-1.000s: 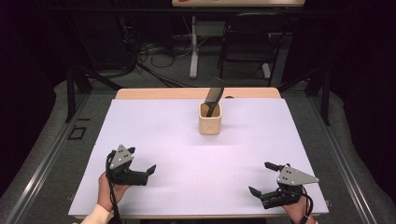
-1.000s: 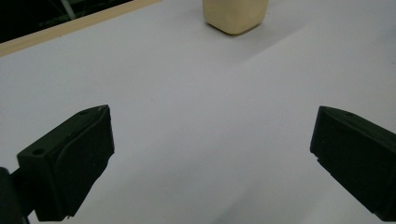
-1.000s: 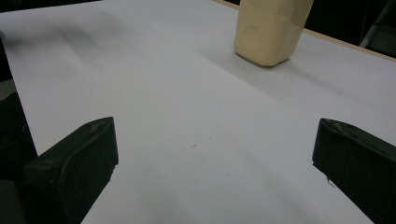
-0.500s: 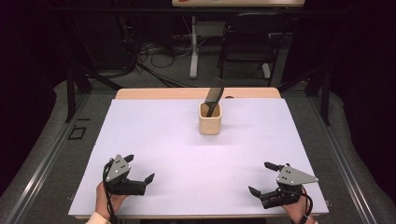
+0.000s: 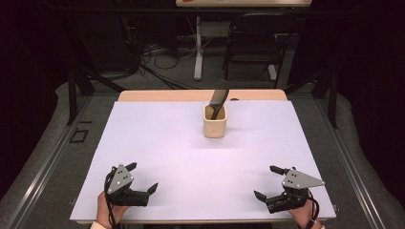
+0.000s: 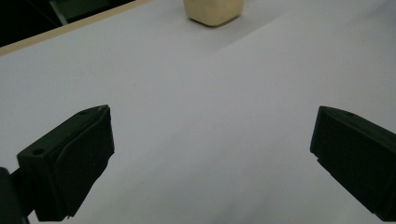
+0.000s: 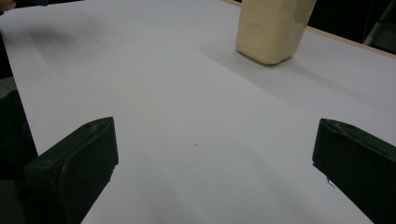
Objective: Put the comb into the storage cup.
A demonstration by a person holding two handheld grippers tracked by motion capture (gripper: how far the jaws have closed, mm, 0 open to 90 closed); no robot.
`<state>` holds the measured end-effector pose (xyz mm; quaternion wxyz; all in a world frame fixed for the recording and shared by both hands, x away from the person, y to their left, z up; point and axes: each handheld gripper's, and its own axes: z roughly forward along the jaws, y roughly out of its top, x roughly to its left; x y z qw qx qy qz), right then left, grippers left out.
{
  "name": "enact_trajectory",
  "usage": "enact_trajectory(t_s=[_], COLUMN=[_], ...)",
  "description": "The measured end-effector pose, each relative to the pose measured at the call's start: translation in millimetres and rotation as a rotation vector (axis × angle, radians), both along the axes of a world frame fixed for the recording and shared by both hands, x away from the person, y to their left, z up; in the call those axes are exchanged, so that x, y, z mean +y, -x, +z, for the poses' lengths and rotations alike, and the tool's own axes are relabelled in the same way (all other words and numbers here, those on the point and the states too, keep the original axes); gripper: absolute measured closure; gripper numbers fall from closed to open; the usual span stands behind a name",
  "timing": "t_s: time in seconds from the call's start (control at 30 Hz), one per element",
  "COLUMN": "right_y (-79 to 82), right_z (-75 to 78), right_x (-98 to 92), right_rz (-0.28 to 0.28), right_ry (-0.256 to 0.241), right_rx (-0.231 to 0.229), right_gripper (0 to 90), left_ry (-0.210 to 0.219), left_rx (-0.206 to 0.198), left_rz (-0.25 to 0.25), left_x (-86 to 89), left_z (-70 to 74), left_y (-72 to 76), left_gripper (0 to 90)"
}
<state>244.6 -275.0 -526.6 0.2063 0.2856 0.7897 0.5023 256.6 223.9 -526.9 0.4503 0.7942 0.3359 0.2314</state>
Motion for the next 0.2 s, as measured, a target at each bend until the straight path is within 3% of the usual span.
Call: enact_trajectory(t_s=[0.2], right_y=[-0.6], right_z=[-0.4], right_x=[0.1], right_rz=[-0.001], right_ry=[0.001], right_rx=[0.002], right_gripper=[0.0], left_ry=[0.011], left_rx=[0.012], left_rz=[-0.002], left_x=[1.0], left_z=[-0.4], left_y=[-2.7], left_gripper=[0.0])
